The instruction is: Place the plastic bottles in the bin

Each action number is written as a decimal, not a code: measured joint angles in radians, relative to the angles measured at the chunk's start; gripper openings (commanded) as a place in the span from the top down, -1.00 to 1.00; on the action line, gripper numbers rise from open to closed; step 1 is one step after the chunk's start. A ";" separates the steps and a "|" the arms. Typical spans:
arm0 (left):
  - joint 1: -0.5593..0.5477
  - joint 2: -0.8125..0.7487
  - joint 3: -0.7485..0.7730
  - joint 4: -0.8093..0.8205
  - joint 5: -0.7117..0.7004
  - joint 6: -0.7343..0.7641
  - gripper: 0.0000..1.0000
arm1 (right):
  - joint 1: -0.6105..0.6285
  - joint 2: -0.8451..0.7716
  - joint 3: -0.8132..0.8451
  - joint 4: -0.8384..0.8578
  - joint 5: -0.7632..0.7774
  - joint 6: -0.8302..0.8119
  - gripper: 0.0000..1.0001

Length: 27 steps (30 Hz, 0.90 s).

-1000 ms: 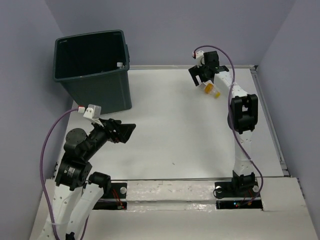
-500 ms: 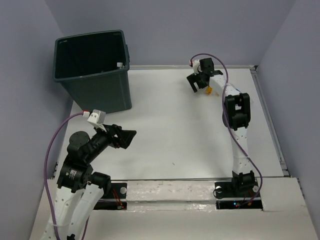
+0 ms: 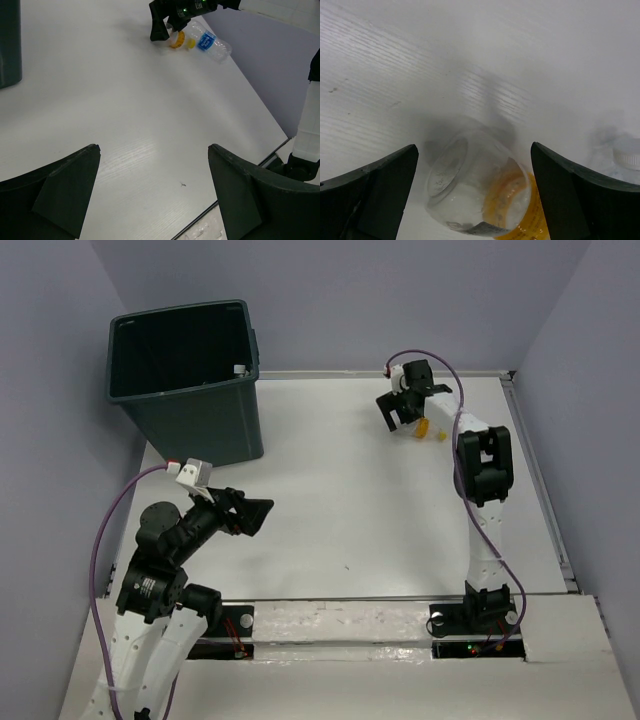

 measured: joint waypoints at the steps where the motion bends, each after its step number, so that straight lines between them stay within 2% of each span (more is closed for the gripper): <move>1: 0.000 0.000 -0.001 0.000 0.000 0.000 -0.98 | 0.000 -0.015 -0.009 0.000 -0.016 0.001 -0.99; 10: 0.000 -0.003 -0.001 0.004 0.006 -0.003 -0.98 | -0.018 -0.229 -0.088 0.001 -0.112 -0.053 -0.99; 16: 0.000 -0.019 -0.001 0.005 0.011 -0.002 -0.98 | -0.071 -0.262 -0.117 -0.018 -0.193 -0.151 -0.99; 23: 0.000 -0.011 -0.001 0.005 0.027 -0.002 -0.98 | -0.151 -0.263 -0.192 -0.212 -0.347 -0.305 -0.99; 27: 0.000 0.014 -0.001 0.005 0.034 -0.002 -0.98 | -0.154 -0.269 -0.213 -0.291 -0.411 -0.369 -0.96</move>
